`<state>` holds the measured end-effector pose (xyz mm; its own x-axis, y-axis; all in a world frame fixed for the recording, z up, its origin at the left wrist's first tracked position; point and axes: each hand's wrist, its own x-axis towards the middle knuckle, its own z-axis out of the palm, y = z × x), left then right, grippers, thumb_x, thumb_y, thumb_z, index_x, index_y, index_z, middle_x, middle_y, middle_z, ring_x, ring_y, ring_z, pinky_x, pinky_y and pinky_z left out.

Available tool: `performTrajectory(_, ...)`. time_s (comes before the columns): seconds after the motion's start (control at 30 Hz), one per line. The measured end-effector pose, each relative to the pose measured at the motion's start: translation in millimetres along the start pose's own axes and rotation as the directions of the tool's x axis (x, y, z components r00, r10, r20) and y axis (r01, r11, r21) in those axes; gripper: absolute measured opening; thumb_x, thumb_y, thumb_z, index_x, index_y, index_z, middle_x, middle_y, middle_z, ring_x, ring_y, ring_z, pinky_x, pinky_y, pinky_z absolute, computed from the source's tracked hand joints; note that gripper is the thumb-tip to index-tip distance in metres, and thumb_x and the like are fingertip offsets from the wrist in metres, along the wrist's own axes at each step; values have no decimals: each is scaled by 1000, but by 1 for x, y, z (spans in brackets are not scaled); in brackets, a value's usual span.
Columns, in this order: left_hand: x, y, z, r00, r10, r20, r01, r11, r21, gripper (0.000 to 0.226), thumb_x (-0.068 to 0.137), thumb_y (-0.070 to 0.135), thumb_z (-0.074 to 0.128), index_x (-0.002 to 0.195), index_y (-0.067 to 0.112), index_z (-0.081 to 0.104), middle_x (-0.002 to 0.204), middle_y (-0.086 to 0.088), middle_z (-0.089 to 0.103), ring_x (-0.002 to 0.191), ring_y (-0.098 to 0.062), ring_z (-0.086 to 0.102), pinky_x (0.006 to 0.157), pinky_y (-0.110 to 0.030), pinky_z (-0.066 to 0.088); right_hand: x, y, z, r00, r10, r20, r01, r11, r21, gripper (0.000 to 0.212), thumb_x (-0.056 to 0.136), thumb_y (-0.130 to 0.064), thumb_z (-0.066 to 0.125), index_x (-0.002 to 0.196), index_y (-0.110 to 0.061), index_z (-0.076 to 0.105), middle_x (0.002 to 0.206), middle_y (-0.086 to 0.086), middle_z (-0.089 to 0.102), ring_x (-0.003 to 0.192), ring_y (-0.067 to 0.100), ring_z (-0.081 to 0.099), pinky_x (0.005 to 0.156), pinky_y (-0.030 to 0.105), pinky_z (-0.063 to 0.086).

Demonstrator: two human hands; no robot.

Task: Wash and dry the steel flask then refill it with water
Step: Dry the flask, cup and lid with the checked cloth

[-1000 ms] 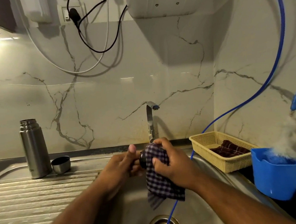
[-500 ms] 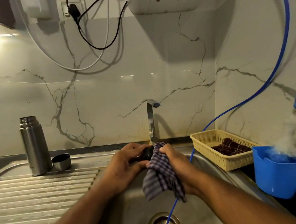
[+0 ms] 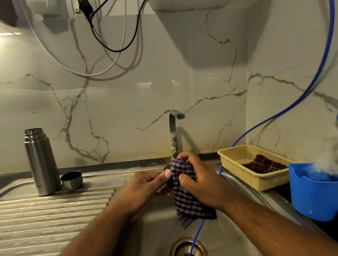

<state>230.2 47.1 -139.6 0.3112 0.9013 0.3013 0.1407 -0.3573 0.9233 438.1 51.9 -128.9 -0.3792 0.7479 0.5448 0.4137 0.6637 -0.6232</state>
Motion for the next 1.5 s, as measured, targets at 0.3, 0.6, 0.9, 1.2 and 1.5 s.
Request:
performTrajectory(0.3, -1, 11, 10, 944, 323, -69, -245, 823, 512, 49, 86, 20, 76, 133, 31, 65, 124, 18, 61, 115, 8, 57, 97, -11, 47, 5, 6, 3, 774, 538, 334, -591, 424, 686, 48, 97, -51, 44, 102, -8, 66, 80, 10, 70, 71, 20, 66, 62, 32, 54)
performTrajectory(0.6, -1, 5, 3, 987, -153, 54, 159, 976, -149, 64, 93, 52, 62, 108, -9, 69, 92, -19, 70, 82, -27, 63, 71, -34, 54, -1, 6, -1, 995, -99, 30, 100, 993, -55, 35, 91, -31, 64, 120, -37, 45, 108, -11, 60, 99, 3, 61, 82, 21, 57)
performTrajectory(0.9, 0, 13, 14, 947, 321, 23, -283, 796, 535, 37, 92, 38, 68, 129, 35, 67, 116, 17, 65, 110, -1, 61, 96, -23, 51, 7, -4, 7, 835, 541, 106, -444, 546, 710, 37, 98, -47, 54, 104, -16, 71, 88, 10, 76, 82, 23, 74, 79, 41, 63)
performTrajectory(1.2, -2, 7, 19, 974, 165, -158, -105, 936, 336, 26, 98, 34, 60, 115, 20, 74, 104, -1, 76, 100, -12, 70, 92, -32, 57, 6, -6, 13, 903, 428, 40, -383, 759, 526, 53, 89, -50, 62, 137, -32, 48, 119, 3, 68, 105, 22, 68, 95, 45, 57)
performTrajectory(1.5, 4, 0, 6, 996, 14, -84, -19, 998, -67, 51, 91, 57, 65, 94, 7, 77, 95, -23, 70, 89, -25, 60, 89, -49, 47, -1, -4, 18, 984, 101, -145, -90, 993, 83, 52, 81, -42, 60, 131, -40, 46, 115, -15, 63, 102, 2, 63, 81, 20, 55)
